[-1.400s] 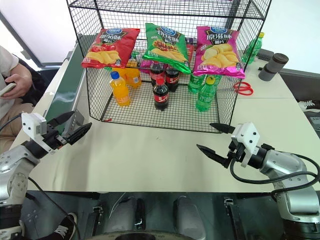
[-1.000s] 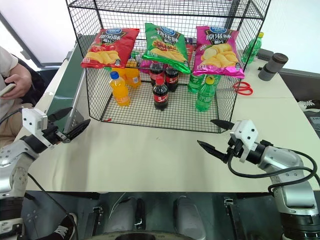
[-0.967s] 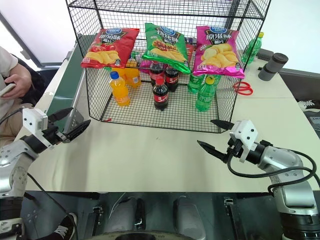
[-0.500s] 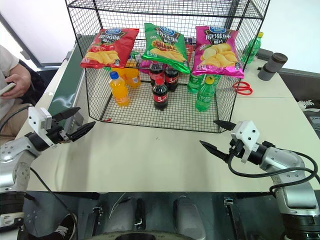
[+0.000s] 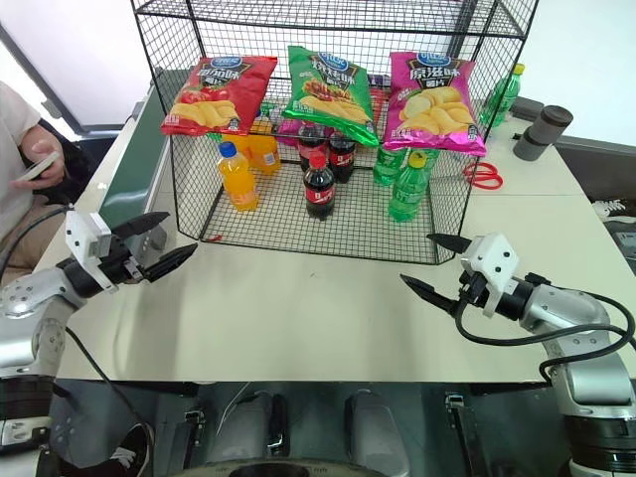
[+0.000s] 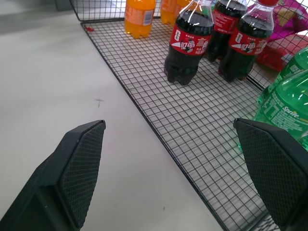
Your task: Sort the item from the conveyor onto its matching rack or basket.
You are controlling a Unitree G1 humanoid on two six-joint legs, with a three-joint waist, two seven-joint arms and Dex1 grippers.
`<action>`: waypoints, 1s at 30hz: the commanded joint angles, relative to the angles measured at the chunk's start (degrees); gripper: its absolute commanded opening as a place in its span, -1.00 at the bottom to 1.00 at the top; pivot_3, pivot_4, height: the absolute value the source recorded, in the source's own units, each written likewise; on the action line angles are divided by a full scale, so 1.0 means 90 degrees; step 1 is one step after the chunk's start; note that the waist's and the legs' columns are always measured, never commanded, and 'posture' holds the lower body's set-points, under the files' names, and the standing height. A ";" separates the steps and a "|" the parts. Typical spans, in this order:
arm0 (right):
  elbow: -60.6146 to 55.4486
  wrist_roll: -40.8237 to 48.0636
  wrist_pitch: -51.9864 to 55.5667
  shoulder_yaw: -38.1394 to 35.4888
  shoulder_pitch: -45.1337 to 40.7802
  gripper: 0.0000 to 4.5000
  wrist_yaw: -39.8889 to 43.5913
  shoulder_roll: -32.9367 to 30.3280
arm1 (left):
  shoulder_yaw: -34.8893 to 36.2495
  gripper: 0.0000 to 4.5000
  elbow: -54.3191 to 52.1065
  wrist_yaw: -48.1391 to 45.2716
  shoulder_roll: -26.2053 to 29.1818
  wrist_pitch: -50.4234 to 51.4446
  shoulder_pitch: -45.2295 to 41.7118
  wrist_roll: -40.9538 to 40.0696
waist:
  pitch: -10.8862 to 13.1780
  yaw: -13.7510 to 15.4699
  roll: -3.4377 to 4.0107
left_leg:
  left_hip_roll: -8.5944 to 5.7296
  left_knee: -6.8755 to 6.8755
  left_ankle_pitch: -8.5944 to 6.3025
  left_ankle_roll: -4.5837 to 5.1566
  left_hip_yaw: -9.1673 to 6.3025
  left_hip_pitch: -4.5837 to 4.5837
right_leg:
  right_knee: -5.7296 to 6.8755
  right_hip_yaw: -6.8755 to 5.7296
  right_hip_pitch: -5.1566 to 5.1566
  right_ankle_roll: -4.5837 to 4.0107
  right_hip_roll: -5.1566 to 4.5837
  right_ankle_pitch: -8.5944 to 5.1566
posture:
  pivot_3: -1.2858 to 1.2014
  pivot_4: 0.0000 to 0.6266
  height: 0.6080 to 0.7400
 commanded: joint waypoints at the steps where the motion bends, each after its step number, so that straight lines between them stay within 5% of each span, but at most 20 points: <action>1: -0.0015 -0.0045 -0.0194 -0.0034 -0.0063 0.98 -0.0011 -0.0063 | 0.0035 1.00 -0.0081 0.0020 0.0006 -0.0179 0.0006 0.0010 | 0.0000 0.0009 0.0000 | 0.0000 0.0000 0.0000 0.0000 0.0001 0.0000 | 0.0001 0.0000 0.0000 0.0000 0.0000 0.0000 | 0.03 -0.52 1.00; 30: -0.0093 -0.0254 -0.0372 0.0380 -0.0145 0.98 -0.0429 0.0095 | -0.0113 1.00 0.0070 -0.0051 0.0041 -0.0263 0.0062 0.0082 | 0.0000 0.0007 0.0000 | -0.0002 0.0004 0.0001 -0.0002 0.0003 0.0001 | 0.0006 -0.0001 0.0001 0.0000 -0.0001 0.0000 | 0.03 -0.52 1.00</action>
